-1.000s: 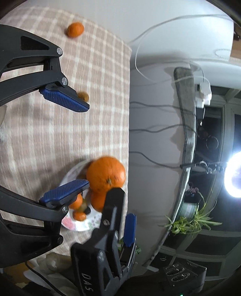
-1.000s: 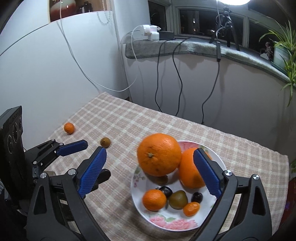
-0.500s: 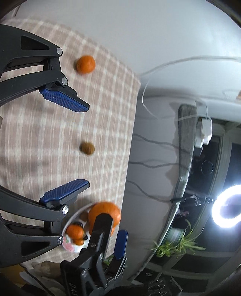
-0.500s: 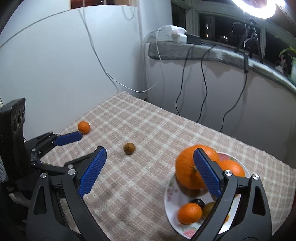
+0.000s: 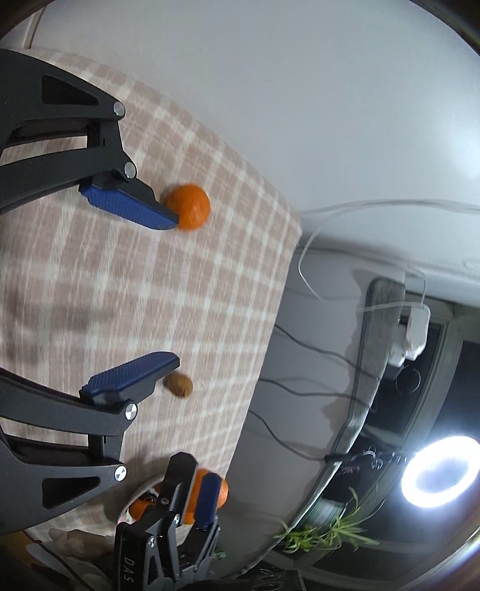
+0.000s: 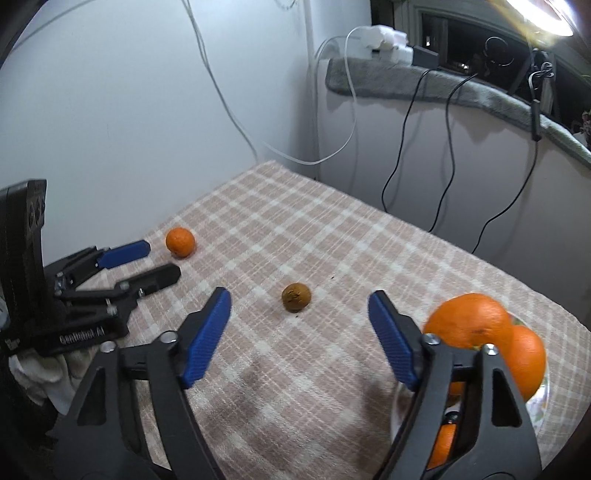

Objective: Organize fruits
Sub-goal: 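Grasp the brown kiwi with the right gripper while the left gripper grasps a tangerine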

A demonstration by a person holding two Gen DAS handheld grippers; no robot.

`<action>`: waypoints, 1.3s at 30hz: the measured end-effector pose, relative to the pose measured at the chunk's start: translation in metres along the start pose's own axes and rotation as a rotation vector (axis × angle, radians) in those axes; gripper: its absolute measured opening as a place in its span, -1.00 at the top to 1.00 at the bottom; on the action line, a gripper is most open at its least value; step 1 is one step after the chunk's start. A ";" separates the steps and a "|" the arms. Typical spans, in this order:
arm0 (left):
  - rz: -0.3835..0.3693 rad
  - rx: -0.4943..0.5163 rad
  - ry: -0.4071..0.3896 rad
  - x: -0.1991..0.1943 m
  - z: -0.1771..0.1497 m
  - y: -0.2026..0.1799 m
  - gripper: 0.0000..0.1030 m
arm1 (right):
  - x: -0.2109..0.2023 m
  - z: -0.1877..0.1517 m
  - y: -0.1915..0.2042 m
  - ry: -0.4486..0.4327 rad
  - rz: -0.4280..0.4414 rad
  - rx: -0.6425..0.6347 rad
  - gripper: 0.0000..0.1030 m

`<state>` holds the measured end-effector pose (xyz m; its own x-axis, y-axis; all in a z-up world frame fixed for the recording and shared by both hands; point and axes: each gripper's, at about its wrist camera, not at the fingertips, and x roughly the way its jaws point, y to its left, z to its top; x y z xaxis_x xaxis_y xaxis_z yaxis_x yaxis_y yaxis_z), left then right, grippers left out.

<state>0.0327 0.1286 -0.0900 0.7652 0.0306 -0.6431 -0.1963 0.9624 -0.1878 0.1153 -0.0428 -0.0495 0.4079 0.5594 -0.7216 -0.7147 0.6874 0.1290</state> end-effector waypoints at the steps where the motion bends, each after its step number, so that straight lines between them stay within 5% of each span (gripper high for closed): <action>1: 0.001 -0.006 0.003 0.000 0.000 0.003 -0.28 | 0.003 0.000 0.001 0.006 0.003 0.003 -0.44; 20: 0.023 -0.155 0.076 0.031 0.002 0.061 0.10 | 0.073 -0.003 -0.001 0.158 0.018 0.093 0.14; 39: 0.028 -0.160 0.125 0.055 0.009 0.062 0.15 | 0.097 0.001 -0.009 0.190 0.010 0.124 0.17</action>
<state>0.0684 0.1928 -0.1307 0.6782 0.0132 -0.7348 -0.3188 0.9062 -0.2779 0.1619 0.0057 -0.1205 0.2783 0.4772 -0.8336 -0.6378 0.7407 0.2110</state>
